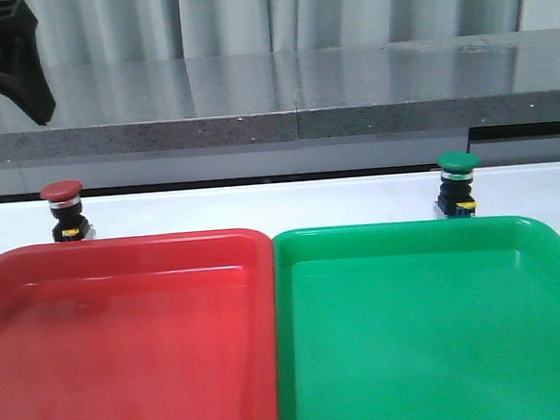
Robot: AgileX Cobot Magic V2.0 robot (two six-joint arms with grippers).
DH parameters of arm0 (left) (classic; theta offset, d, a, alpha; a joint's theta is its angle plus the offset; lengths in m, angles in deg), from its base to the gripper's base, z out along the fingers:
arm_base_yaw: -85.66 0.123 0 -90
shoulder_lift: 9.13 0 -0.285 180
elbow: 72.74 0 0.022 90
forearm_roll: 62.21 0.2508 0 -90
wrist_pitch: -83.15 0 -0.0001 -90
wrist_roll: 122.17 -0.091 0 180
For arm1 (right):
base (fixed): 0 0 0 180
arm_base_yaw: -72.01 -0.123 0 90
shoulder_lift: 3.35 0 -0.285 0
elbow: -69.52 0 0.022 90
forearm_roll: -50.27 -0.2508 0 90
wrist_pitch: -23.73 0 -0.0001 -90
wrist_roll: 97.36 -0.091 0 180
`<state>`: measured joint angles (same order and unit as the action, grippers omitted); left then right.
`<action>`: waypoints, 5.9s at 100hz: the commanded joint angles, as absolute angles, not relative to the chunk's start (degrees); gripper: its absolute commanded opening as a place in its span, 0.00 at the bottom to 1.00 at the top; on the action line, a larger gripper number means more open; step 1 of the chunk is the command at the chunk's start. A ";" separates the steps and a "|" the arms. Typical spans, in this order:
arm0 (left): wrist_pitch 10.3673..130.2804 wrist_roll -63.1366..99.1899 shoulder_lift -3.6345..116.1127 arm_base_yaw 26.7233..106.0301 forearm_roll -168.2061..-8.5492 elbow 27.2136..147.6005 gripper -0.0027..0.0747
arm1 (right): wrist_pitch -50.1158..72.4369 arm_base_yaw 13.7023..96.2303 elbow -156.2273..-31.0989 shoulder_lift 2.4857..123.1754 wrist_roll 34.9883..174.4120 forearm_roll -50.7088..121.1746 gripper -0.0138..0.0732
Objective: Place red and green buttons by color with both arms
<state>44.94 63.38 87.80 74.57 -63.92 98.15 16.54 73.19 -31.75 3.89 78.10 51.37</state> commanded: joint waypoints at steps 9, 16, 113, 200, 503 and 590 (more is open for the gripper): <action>47.84 63.41 92.52 74.21 -64.51 104.92 0.86 | 21.53 73.27 -32.51 2.86 78.22 51.38 0.08; 47.84 63.41 95.08 74.21 -64.36 106.58 0.86 | 21.53 73.27 -32.51 2.86 78.22 51.38 0.08; 48.15 63.41 107.42 74.21 -63.04 112.78 0.43 | 21.53 73.27 -32.51 2.86 78.22 51.38 0.08; 45.47 65.01 88.95 73.79 -67.61 105.16 0.17 | 21.53 73.27 -32.51 2.86 78.22 51.38 0.08; 68.28 74.02 33.18 67.29 -50.46 67.21 0.85 | 21.53 73.27 -32.51 2.86 78.22 51.38 0.08; 64.34 74.02 13.02 67.29 -50.18 56.33 0.01 | 21.53 73.27 -32.51 2.86 78.22 51.38 0.08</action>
